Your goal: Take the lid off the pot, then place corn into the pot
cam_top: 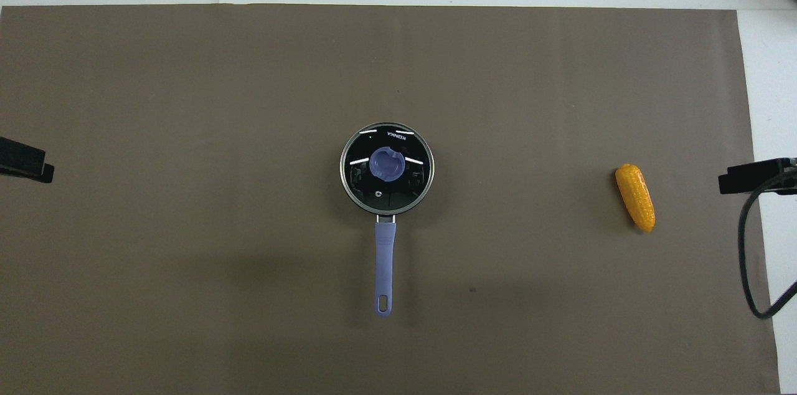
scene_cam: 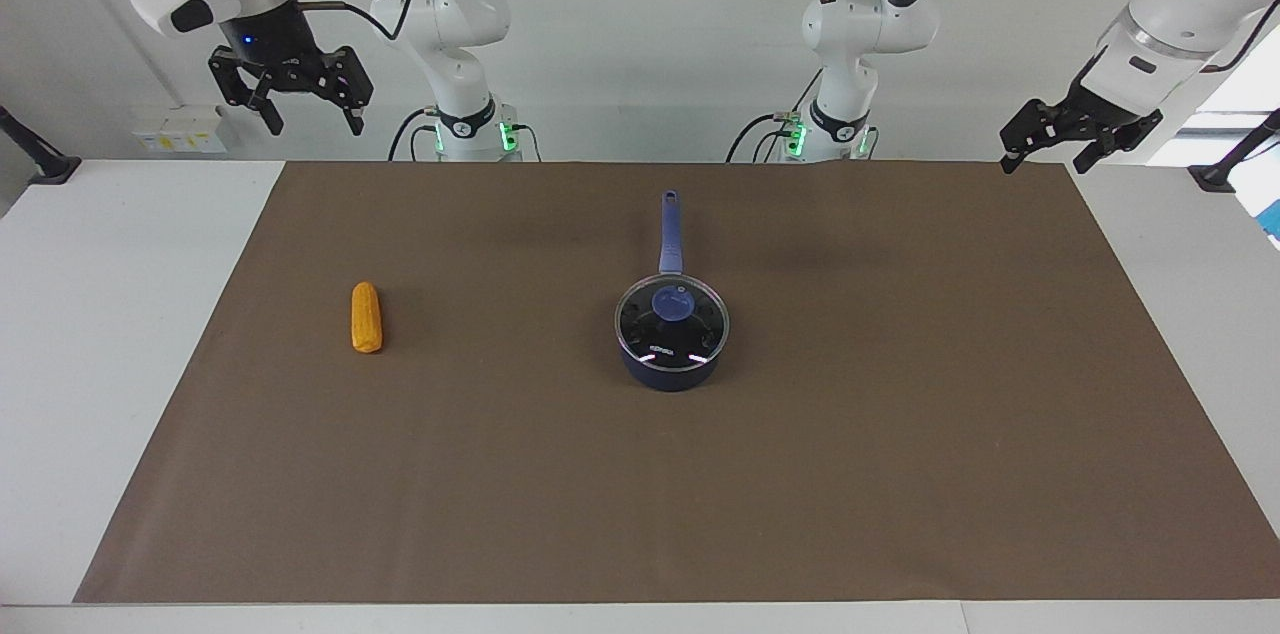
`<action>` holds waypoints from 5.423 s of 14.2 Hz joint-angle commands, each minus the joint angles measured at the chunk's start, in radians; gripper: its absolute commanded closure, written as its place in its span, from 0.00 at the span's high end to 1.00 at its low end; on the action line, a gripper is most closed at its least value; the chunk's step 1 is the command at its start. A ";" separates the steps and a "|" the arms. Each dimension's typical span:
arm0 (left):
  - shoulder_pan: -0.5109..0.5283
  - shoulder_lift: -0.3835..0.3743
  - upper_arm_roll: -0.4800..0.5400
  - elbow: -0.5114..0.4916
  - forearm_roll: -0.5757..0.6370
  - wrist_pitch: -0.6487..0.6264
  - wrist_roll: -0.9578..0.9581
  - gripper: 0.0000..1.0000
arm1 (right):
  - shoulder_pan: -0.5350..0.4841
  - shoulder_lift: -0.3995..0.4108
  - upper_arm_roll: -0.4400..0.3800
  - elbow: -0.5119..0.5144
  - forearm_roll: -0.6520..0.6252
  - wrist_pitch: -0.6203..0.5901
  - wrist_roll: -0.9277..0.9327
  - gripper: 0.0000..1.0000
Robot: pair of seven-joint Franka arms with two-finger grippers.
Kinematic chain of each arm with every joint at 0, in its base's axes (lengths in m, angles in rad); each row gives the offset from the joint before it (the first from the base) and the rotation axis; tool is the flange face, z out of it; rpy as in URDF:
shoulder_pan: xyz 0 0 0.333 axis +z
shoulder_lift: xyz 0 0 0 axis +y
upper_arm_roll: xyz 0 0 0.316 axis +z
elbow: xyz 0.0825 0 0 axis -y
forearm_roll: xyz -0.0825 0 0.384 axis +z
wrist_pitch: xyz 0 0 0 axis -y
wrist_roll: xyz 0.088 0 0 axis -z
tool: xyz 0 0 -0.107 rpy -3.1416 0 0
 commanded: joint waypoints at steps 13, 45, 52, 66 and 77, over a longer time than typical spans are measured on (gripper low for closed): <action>-0.020 -0.025 0.002 -0.024 0.011 0.001 0.006 1.00 | -0.015 -0.012 0.008 -0.006 0.002 -0.010 -0.023 1.00; -0.493 0.156 0.002 -0.211 -0.011 0.446 -0.346 1.00 | -0.015 -0.012 0.008 -0.006 0.002 -0.010 -0.023 1.00; -0.610 0.279 0.002 -0.162 -0.025 0.569 -0.669 1.00 | -0.015 -0.012 0.006 -0.006 0.002 -0.010 -0.023 1.00; -0.695 0.488 0.002 0.081 -0.034 0.498 -0.965 1.00 | -0.015 -0.012 0.003 -0.004 0.002 -0.014 -0.023 1.00; -0.673 0.485 0.003 0.070 -0.045 0.514 -0.963 0.62 | -0.018 -0.012 0.000 -0.004 -0.002 -0.020 -0.023 1.00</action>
